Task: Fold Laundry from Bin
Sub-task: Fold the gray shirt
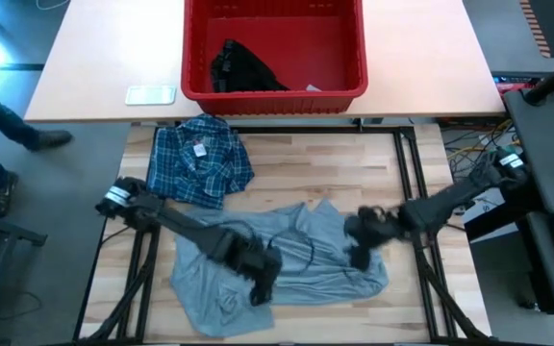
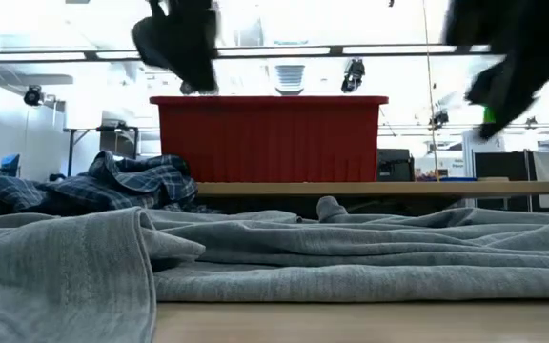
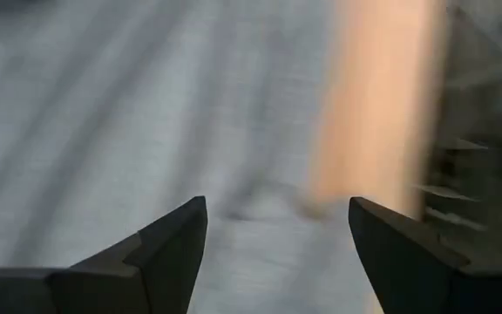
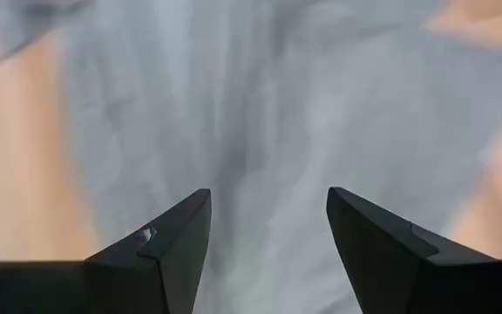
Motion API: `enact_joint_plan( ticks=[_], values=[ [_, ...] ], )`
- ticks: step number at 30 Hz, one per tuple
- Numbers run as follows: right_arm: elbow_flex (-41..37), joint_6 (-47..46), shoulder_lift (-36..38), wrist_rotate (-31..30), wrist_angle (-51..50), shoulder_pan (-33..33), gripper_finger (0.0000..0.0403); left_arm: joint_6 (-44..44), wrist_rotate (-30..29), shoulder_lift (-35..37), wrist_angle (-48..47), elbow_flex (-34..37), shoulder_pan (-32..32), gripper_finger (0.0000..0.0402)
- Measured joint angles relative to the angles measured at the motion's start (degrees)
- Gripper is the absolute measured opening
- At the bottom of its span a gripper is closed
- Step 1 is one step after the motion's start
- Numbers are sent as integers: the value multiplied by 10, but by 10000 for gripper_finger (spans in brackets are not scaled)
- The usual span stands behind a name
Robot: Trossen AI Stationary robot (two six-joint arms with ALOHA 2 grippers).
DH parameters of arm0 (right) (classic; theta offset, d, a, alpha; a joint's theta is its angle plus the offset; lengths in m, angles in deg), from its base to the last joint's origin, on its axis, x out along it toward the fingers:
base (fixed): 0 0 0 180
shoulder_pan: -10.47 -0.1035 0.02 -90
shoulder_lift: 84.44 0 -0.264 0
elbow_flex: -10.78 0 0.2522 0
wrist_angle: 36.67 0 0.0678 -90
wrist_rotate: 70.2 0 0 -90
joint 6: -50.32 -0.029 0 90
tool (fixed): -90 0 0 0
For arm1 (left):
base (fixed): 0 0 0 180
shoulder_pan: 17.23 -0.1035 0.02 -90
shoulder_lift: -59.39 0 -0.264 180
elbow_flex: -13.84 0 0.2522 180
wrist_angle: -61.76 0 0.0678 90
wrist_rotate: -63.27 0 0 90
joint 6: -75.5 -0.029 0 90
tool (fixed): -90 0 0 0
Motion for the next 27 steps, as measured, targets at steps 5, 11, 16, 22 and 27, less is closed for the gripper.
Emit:
enact_joint_plan(
  ticks=[5, 11, 16, 22, 27],
  values=[
    [-35, 114, -36, 38, 67, 167, 221, -4, -41, 0, -40, 47, -61, 263],
    [-51, 180, -128, 159, 192, 260, 179, 26, -33, 3, -16, 155, -87, 263],
    [-47, 186, -204, 162, 217, 299, 72, 53, -33, 7, 47, 214, -97, 263],
    [-42, 173, -231, 98, 202, 377, 13, 68, -36, 14, 45, 233, -97, 263],
    [-46, 171, -183, -39, 124, 454, 9, 67, -63, 49, 30, 235, -115, 263]
  ],
)
